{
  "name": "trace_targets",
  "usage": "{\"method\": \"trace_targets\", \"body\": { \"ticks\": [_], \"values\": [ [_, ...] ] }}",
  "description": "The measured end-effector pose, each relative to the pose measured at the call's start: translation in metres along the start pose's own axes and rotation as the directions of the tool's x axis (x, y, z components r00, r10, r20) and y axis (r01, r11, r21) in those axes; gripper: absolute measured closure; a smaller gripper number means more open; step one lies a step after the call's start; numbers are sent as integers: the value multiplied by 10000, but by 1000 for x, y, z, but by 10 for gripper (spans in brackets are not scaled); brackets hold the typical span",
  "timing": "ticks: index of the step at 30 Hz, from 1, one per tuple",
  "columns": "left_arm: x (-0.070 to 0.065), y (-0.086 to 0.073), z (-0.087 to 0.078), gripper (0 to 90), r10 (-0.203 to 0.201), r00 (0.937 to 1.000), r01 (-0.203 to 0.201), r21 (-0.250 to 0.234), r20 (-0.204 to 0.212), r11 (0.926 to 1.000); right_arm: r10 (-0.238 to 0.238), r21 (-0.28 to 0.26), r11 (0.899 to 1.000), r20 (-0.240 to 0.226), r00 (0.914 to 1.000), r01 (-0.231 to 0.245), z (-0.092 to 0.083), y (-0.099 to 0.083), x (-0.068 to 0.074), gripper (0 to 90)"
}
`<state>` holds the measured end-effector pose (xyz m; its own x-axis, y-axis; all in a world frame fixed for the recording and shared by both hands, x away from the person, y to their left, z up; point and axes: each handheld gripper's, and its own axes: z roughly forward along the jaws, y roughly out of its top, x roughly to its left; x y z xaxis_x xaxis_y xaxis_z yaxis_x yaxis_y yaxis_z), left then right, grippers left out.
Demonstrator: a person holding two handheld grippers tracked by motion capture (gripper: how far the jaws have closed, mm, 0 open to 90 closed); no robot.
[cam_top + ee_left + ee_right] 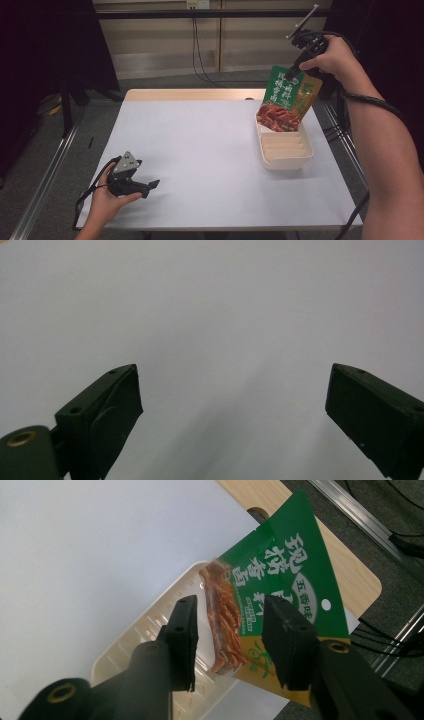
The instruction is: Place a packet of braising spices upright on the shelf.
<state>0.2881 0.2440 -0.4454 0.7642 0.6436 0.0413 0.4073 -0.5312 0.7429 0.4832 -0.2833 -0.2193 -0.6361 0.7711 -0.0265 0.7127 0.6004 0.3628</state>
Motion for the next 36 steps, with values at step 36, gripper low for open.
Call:
{"method": "trace_targets", "body": {
  "ticks": [36],
  "values": [
    [0,-1,-2,74,-199,9996,200,-75,186,9998,-1213,-2,9926,-870,9888,1217,30,6,74,292]
  ]
}}
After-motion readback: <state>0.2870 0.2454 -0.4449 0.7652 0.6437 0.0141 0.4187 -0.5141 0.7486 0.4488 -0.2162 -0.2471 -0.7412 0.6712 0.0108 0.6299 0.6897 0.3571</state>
